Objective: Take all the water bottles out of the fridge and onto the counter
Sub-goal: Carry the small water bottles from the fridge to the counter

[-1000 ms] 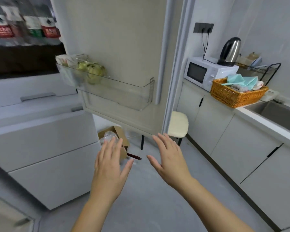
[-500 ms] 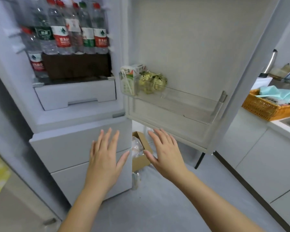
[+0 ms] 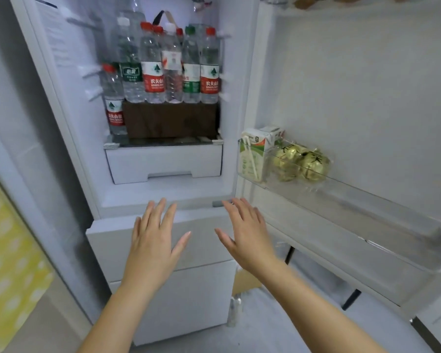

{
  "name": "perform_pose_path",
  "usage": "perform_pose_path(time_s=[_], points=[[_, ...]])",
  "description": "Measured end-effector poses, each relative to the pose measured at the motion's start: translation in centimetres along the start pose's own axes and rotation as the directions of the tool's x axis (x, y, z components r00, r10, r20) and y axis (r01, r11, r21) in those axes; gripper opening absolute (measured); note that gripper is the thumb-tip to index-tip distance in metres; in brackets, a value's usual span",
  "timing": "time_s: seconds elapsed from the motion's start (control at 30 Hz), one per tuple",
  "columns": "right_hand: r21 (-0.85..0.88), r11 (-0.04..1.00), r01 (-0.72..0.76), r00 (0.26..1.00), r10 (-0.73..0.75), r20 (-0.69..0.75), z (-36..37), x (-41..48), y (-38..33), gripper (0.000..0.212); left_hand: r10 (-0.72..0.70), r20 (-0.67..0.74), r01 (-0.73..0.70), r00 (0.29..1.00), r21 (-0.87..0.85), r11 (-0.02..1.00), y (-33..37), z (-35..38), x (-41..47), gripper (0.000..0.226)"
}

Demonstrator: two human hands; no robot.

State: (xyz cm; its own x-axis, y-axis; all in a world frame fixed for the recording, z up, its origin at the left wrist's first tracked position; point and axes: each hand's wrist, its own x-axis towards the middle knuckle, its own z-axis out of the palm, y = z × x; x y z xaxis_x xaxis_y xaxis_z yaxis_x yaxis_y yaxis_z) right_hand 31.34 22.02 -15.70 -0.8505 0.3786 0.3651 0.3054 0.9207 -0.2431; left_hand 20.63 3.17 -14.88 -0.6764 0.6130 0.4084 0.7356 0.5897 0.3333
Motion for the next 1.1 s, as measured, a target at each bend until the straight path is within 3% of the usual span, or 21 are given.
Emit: perform_pose_path(time_s=[0.27,0.5,0.77,0.83,0.93,1.0,1.1], points=[[0.063,0.994,0.085,0.996,-0.085,-0.001,3.5,12.3,-1.2,0.064,-0.109,-0.040,0.112,0.993,0.078,0.991,-5.1,0.4,8.2,0.070],[0.047,0.998,0.050,0.998,-0.051,0.022,6.8,24.0,-4.0,0.070,-0.192,-0.027,0.193,0.981,0.195,0.962,-10.5,-1.0,16.8,0.068],[-0.130,0.991,-0.016,0.983,0.039,0.177,10.1,33.8,-2.5,0.078,-0.133,0.006,0.125,0.991,0.321,0.939,-15.8,-2.1,27.7,0.064],[-0.121,0.991,-0.058,0.990,0.073,0.124,10.1,35.1,-1.8,0.078,-0.122,0.010,0.112,0.992,0.327,0.938,-16.5,-2.4,30.0,0.064],[-0.130,0.987,-0.094,0.993,0.084,-0.086,9.5,37.0,-1.4,0.076,-0.112,-0.033,0.117,0.993,0.297,0.948,-17.1,-3.1,33.2,0.061],[-0.180,0.982,-0.050,0.984,0.018,-0.175,8.8,38.7,-1.9,0.074,-0.098,-0.096,0.122,0.991,0.290,0.949,-17.4,-3.9,35.3,0.059],[-0.222,0.974,0.047,0.979,-0.089,-0.185,7.9,41.2,-3.1,0.073,-0.100,-0.180,0.147,0.978,0.266,0.953,-17.9,-5.4,38.1,0.058]])
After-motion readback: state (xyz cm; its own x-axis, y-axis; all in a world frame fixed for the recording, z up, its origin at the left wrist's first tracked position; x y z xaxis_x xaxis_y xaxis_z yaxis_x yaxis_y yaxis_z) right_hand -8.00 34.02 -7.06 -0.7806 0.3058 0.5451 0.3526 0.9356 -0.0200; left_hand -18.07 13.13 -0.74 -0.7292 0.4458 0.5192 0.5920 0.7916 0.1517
